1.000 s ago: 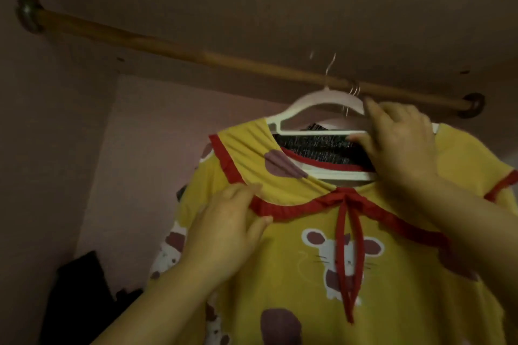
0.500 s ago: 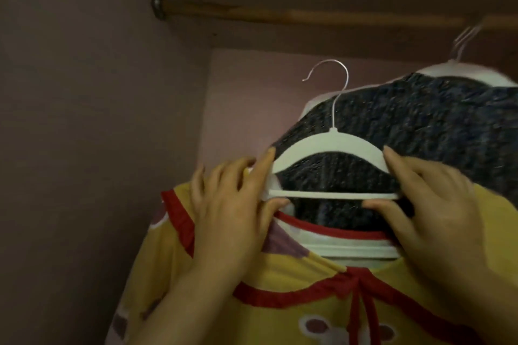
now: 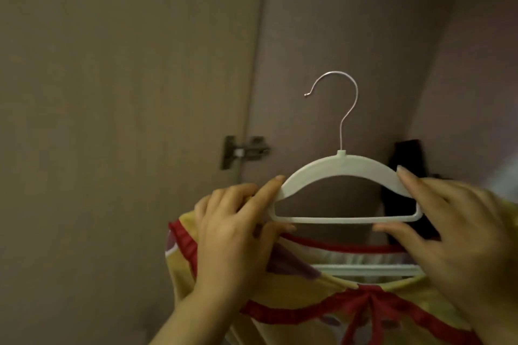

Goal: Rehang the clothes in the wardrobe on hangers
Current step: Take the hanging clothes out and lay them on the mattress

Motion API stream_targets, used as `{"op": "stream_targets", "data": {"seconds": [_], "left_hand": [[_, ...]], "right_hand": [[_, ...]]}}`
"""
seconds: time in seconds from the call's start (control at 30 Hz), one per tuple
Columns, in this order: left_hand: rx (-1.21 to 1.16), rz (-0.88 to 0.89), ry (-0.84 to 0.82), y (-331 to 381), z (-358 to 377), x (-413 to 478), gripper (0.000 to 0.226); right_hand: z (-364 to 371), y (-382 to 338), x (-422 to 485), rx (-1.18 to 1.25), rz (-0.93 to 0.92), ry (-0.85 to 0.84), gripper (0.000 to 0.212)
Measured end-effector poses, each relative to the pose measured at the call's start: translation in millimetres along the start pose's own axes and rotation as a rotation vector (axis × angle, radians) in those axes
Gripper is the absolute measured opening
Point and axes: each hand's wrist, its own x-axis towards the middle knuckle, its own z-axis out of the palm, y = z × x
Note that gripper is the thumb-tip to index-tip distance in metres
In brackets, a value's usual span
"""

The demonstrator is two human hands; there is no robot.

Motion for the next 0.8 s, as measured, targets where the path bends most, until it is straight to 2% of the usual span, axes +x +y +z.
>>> {"op": "stream_targets", "data": {"seconds": [0.1,0.27,0.4,0.57,0.73,0.8], "left_hand": [[0.169,-0.057,0.038,-21,-65,-30,0.050],[0.424,-0.137,0.074,-47,-174,-71,0.064],[0.629,-0.257,0.097,-66,-264,-98,0.056],[0.821,-0.357,0.155,-90,-370,-129,0.072],[0.985,-0.411,0.260,-122,-479,-155,0.058],[1.045,-0.409,0.279,-137,-524,-164,0.060]], "right_hand": [[17,-58,5,0.175,-0.035,0.045,0.056],[33,-161,25,0.439,-0.098,0.059,0.057],[31,-255,52,0.659,-0.114,0.071,0.056],[15,-378,85,0.879,-0.152,0.127,0.056],[3,-507,118,1.043,-0.206,0.122,0.060],[0,-561,134,1.094,-0.229,0.110,0.062]]}}
